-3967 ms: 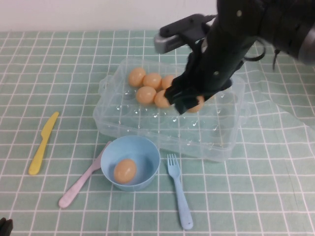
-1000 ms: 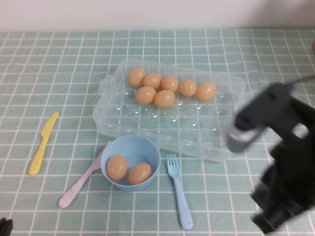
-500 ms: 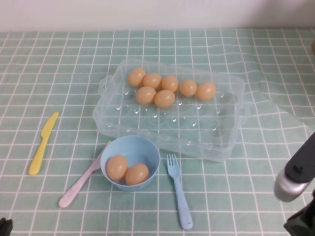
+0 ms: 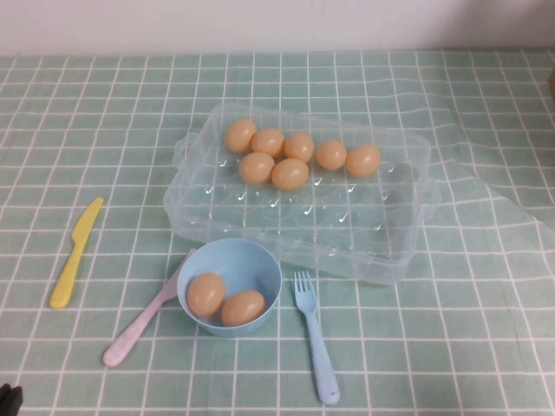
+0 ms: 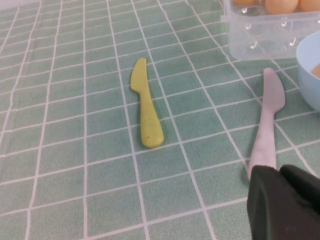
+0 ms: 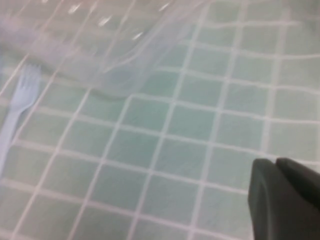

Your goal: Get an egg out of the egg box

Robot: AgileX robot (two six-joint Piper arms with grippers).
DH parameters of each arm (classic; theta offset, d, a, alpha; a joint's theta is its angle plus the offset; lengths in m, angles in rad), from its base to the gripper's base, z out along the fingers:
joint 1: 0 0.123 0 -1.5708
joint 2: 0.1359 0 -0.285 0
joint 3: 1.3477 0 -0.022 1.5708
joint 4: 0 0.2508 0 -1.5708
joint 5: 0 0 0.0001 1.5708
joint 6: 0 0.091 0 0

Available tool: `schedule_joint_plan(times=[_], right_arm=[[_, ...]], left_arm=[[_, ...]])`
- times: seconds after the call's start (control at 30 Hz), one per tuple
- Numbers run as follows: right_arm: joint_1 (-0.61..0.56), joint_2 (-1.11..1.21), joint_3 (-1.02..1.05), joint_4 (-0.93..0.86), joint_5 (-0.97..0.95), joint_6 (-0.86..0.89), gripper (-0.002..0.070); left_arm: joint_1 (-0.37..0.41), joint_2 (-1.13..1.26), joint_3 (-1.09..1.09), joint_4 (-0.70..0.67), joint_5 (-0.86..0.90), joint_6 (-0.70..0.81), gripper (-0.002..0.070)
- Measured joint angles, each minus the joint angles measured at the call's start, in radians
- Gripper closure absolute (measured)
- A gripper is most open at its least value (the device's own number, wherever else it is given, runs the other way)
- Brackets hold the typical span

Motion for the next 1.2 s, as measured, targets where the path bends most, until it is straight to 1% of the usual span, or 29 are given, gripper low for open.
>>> schedule_joint_plan(times=[0.13, 0.27, 0.4, 0.5, 0.77, 1.2], right_arm=[[-0.141, -0.214, 0.128, 0.000, -0.066, -0.002, 0.0694], [-0.234, -0.420, 0.229, -0.006, -0.082, -0.002, 0.0694], [-0.260, -0.591, 0.302, -0.020, -0.082, -0.004, 0.0694], [-0.281, -0.672, 0.310, -0.007, -0.037, -0.004, 0.0694], [-0.303, -0.685, 0.311, -0.025, 0.104, -0.004, 0.0694], [-0.303, -0.685, 0.311, -0.025, 0.117, -0.004, 0.0694]], left_arm=[[0.000, 0.000, 0.000, 0.000, 0.000, 0.000, 0.0675], [0.000, 0.000, 0.000, 0.000, 0.000, 0.000, 0.0675], [0.000, 0.000, 0.000, 0.000, 0.000, 0.000, 0.0675], [0.000, 0.000, 0.000, 0.000, 0.000, 0.000, 0.0675], [0.000, 0.000, 0.000, 0.000, 0.000, 0.000, 0.0675], [0.000, 0.000, 0.000, 0.000, 0.000, 0.000, 0.0675]])
